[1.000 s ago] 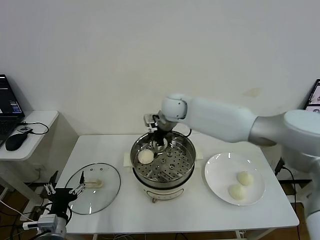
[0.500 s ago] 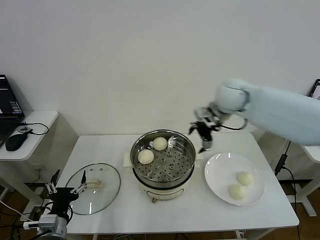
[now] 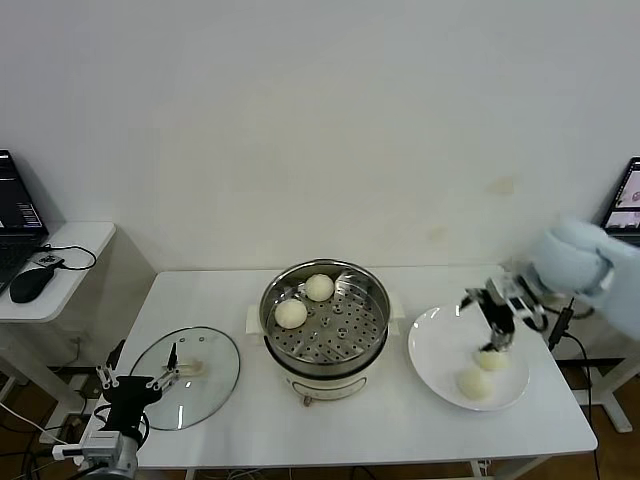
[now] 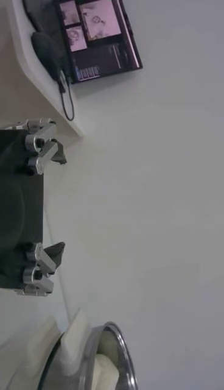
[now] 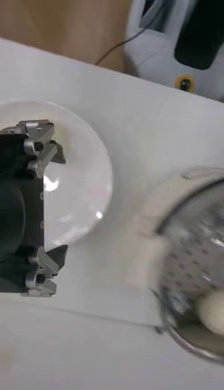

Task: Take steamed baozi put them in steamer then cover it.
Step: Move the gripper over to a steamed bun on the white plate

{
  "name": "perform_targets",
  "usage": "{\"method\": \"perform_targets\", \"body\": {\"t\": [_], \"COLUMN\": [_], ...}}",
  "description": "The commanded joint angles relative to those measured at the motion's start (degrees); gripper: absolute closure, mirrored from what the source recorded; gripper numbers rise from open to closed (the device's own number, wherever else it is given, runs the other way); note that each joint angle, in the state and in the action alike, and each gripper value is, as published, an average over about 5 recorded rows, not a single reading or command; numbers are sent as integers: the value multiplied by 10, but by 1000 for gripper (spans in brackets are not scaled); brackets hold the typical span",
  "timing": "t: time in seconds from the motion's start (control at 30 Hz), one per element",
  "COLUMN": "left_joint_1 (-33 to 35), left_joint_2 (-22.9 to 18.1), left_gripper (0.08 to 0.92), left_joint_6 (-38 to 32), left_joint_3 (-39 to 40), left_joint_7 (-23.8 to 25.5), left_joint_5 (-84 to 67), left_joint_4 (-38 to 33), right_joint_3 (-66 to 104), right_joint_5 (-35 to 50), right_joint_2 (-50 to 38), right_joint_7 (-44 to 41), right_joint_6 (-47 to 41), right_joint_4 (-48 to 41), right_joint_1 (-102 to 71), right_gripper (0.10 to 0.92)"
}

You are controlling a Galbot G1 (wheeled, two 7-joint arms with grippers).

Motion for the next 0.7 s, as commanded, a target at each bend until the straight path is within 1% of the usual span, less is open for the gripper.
{"method": "perform_targets", "body": {"t": [0.03,0.27,0.7], "left_joint_1": [2,5,6], "left_joint_2": [-4,-7,-11], "left_gripper": [177,177,177], "left_joint_6": [0,-1,-1], "left_joint_3": [0,-3,-9], "left_joint_7": [0,0,-1], "left_joint_5": [4,7,6], "left_joint_4": [5,11,20], "right_joint_3": [196,230,230], "right_joint_5": [-83,-96,-117], "right_joint_2": [-58,-21,53], "right_joint_7": [10,25,35], "right_joint_6": [17,6,7], "right_joint_4": [-3,-29,-117], "right_joint_1": [-264,-321,-332], "right_gripper": [203,202,203]}}
